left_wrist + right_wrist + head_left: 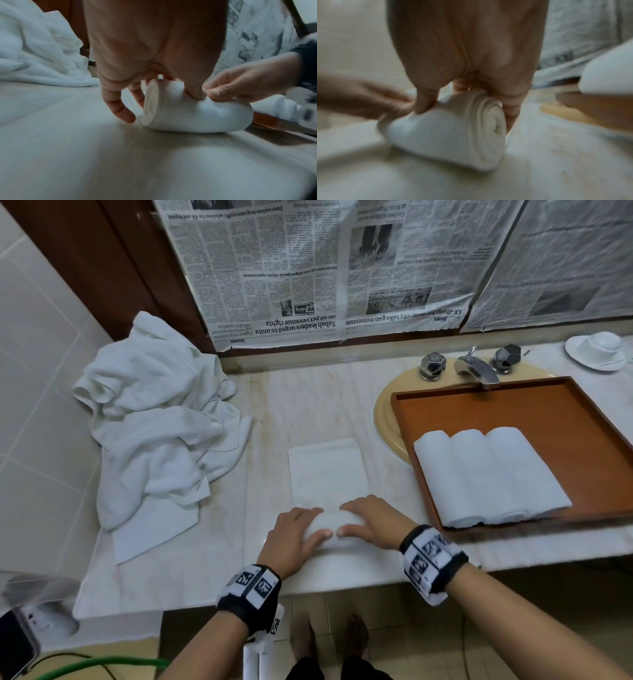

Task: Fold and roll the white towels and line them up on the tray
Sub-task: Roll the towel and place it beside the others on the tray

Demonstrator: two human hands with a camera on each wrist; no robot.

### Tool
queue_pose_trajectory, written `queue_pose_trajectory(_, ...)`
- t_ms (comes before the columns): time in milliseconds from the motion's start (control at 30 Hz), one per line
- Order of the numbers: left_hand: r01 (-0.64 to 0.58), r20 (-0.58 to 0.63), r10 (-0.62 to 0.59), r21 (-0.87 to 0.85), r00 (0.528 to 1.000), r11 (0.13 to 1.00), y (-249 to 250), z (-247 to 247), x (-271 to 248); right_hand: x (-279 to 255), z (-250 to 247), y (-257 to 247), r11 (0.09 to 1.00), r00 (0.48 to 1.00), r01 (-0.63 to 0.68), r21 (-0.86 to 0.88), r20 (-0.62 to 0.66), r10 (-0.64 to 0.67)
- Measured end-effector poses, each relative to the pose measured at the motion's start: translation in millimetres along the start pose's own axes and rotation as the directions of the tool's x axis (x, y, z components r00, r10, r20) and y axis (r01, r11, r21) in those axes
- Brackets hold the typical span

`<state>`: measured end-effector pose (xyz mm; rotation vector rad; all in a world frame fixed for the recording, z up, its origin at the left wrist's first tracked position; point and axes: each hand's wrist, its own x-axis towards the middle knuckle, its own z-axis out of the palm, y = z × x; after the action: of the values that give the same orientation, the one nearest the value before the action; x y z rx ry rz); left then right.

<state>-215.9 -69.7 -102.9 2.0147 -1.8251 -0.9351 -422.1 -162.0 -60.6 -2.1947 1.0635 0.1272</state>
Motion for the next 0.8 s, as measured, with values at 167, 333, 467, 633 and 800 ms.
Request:
queue_pose_trajectory(167, 0.017, 0.071, -0.015, -0.037, 0.997, 0.999, 2.6, -13.7, 18.0, -11.8, 35.8, 7.1, 0.933, 0.965, 0.037, -0.358, -0.23, -0.127)
queue_pose_trajectory(333, -0.074, 0.002, 0.078, 0.327, 0.997, 0.942, 13.8, -13.3, -4.7, 1.1, 10.3, 1.2, 0.998, 0.998, -0.055, -0.034, -0.005, 0.055)
queue_pose_trajectory(467, -0.016, 0.066, 0.003, 0.192, 0.998, 0.981, 10.4, -7.2, -12.7, -2.5, 0.3, -4.2, 0.996, 0.986, -0.064, 0.056, 0.16, 0.054)
queue_pose_trajectory(633, 0.042, 0.164, -0.049, 0.046, 0.985, 0.998, 7.1, -10.9, -3.8, -26.5, 34.5, -11.0, 0.93, 0.989, -0.063, -0.361, -0.15, 0.009)
queue_pose_trajectory(800, 0.03, 0.111, -0.058, 0.235, 0.992, 0.972, 13.1, -14.5, -3.8, -20.7, 47.4, -11.6, 0.878, 0.988, -0.046, -0.477, -0.152, -0.032)
